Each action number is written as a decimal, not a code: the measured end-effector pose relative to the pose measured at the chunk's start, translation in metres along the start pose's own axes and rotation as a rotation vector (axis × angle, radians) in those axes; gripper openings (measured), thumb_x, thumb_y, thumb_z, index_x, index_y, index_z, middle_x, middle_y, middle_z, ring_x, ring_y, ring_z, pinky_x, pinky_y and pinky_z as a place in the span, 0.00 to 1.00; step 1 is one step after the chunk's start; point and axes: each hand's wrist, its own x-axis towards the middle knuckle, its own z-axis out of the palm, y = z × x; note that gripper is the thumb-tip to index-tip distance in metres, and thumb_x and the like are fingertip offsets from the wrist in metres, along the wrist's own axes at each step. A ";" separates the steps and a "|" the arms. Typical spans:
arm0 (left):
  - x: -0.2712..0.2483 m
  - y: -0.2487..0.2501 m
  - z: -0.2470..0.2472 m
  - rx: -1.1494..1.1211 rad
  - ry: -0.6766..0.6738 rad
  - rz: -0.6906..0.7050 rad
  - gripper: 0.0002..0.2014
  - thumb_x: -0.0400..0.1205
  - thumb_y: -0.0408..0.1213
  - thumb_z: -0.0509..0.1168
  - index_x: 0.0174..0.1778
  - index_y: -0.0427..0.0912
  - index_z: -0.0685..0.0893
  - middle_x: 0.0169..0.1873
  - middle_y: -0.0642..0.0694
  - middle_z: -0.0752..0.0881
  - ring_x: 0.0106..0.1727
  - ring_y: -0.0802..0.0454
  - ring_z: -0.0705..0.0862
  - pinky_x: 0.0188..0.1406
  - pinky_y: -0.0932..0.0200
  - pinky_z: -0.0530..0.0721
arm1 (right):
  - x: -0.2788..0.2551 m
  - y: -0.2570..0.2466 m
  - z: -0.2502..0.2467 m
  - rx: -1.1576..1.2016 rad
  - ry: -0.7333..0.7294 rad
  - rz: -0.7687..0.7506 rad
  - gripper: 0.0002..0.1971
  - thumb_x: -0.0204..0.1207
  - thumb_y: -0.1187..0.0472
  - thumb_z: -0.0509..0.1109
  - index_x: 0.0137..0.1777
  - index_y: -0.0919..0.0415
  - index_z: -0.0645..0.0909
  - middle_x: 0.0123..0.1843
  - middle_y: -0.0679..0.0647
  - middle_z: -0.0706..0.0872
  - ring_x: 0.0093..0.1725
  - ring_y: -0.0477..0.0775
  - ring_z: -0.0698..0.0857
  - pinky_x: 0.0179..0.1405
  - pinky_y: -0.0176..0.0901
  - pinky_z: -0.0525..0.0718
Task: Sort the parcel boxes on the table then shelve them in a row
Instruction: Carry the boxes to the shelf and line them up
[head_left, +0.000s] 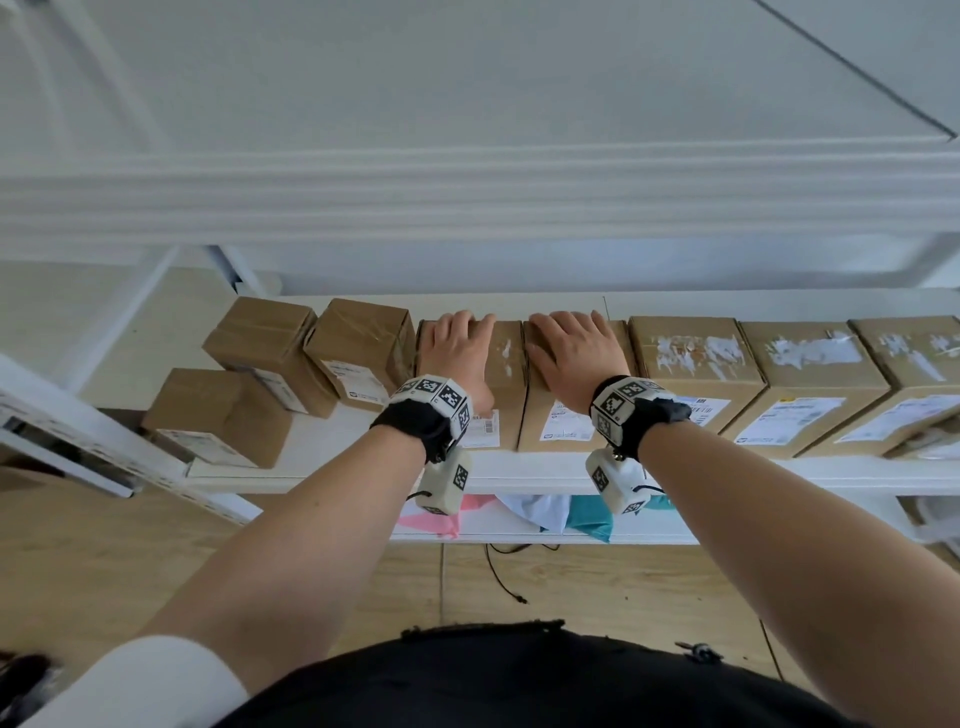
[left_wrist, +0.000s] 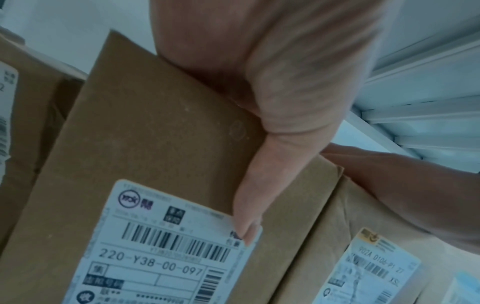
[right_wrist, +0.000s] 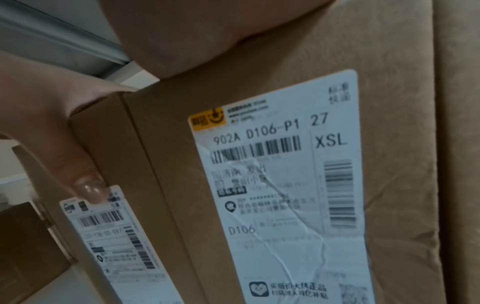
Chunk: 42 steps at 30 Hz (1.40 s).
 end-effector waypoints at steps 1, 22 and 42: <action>-0.001 -0.001 0.000 0.006 -0.006 0.009 0.60 0.61 0.43 0.83 0.84 0.50 0.52 0.77 0.43 0.61 0.79 0.40 0.58 0.81 0.43 0.57 | 0.000 -0.001 -0.001 0.003 -0.009 0.014 0.23 0.86 0.43 0.51 0.77 0.50 0.70 0.73 0.51 0.79 0.75 0.58 0.73 0.82 0.62 0.57; -0.039 -0.210 -0.038 0.128 -0.253 -0.241 0.77 0.56 0.48 0.87 0.86 0.54 0.32 0.86 0.43 0.35 0.86 0.34 0.36 0.82 0.31 0.37 | 0.103 -0.205 0.007 -0.064 -0.342 -0.099 0.49 0.69 0.35 0.75 0.84 0.53 0.55 0.81 0.61 0.66 0.80 0.67 0.66 0.80 0.68 0.60; -0.010 -0.261 -0.012 0.218 -0.027 -0.081 0.51 0.68 0.31 0.74 0.85 0.52 0.54 0.80 0.50 0.63 0.76 0.38 0.62 0.76 0.43 0.60 | 0.090 -0.214 0.021 -0.098 -0.326 -0.126 0.52 0.56 0.41 0.83 0.80 0.46 0.64 0.70 0.49 0.80 0.70 0.57 0.73 0.74 0.58 0.62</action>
